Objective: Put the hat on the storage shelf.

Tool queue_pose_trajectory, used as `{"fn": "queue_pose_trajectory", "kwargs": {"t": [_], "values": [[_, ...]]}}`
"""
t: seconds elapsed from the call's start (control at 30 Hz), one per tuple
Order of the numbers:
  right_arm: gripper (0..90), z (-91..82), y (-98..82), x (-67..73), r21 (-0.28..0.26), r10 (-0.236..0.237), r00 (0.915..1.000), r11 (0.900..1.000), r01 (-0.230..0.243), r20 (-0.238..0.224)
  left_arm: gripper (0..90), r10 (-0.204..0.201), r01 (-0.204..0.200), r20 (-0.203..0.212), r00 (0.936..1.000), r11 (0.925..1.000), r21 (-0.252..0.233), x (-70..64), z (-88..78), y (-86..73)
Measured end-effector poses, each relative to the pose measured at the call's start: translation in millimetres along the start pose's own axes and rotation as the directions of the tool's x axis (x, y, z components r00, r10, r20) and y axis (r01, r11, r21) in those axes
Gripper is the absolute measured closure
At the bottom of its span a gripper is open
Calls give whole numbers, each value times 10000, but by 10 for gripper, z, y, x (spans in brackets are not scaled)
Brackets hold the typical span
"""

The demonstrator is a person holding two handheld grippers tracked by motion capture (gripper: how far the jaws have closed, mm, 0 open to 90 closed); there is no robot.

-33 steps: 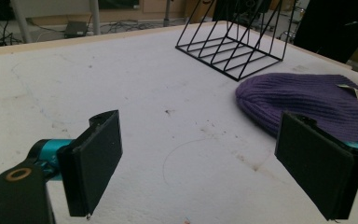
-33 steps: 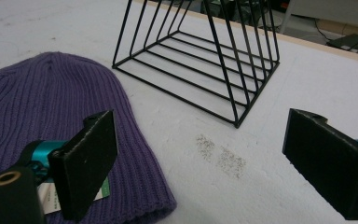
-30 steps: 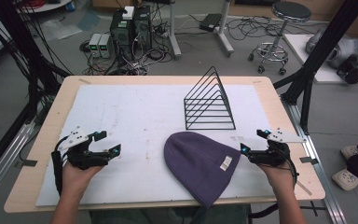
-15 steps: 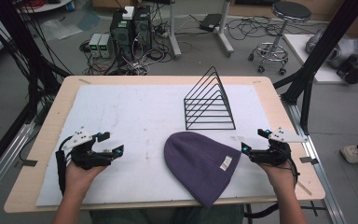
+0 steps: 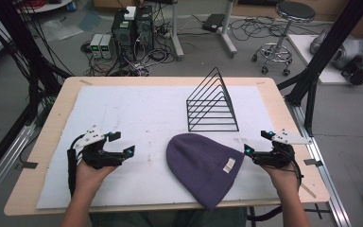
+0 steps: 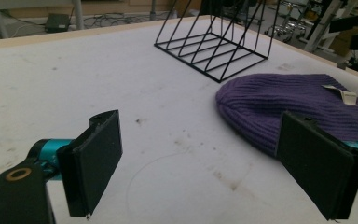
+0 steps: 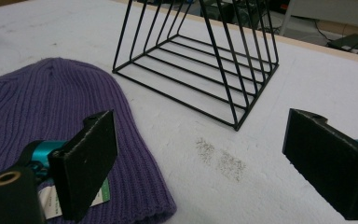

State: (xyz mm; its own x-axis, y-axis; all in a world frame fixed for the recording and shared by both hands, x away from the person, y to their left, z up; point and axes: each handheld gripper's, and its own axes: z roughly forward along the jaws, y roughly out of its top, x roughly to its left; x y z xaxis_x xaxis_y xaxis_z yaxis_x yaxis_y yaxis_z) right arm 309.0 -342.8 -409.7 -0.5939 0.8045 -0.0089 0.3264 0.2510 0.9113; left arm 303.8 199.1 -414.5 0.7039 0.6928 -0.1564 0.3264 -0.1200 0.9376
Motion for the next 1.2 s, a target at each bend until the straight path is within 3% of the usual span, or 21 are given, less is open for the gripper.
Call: {"fn": "queue_pose_trajectory", "kwargs": {"t": [0.2, 0.43, 0.47, 0.57, 0.63, 0.8, 0.87, 0.9, 0.97, 1.0, 1.1, 1.2], "values": [[96, -1, 2, 3, 20, -48, 10000, 10000, 48, 30, 152, 21, -61, 712, 9975, 9984, 563, -179, 392, 39], [96, 10, 7, 25, 69, -95, 10000, 9999, 95, 11, 173, -300, 242, 765, 9966, 9968, 756, -236, 792, 64], [96, 10, 7, 25, 69, -95, 10000, 9999, 95, 11, 174, -300, 242, 765, 9966, 9968, 756, -236, 792, 64], [95, -1, 9, 28, 66, -63, 10000, 10000, 63, 1, 174, -315, 222, 787, 9964, 9929, 1167, -262, 954, 66], [96, -9, 14, 21, 4, -57, 10000, 10000, 57, 16, 176, -334, 218, 703, 9970, 9869, 1597, -290, 1090, 79], [96, -11, 13, 18, 1, -63, 10000, 10000, 63, 23, 182, -314, 165, 664, 9973, 9766, 2144, -323, 1284, 99], [95, -16, 15, 19, 47, -112, 9999, 9999, 112, 43, 189, -185, 11, 600, 9980, 9604, 2787, -338, 1403, 71], [95, -16, 15, 19, 47, -112, 9999, 9999, 112, 43, 194, -185, 11, 600, 9980, 9604, 2787, -338, 1403, 71], [96, -17, 19, 19, 5, -145, 9999, 9999, 145, 39, 205, -140, -66, 622, 9980, 9477, 3190, -361, 1465, 28], [96, -18, 21, 23, 37, -144, 9999, 9999, 144, 36, 247, 311, -489, 589, 9978, 9422, 3314, -413, 1479, 28], [96, -17, 20, 19, 52, -196, 9998, 9998, 196, 42, 422, 567, -845, 926, 9941, 9393, 3325, -446, 1476, 25], [95, -11, 12, 11, 97, -174, 9998, 9998, 173, 62, 446, 590, -846, 858, 9946, 9378, 3366, -466, 1470, 22]]}}
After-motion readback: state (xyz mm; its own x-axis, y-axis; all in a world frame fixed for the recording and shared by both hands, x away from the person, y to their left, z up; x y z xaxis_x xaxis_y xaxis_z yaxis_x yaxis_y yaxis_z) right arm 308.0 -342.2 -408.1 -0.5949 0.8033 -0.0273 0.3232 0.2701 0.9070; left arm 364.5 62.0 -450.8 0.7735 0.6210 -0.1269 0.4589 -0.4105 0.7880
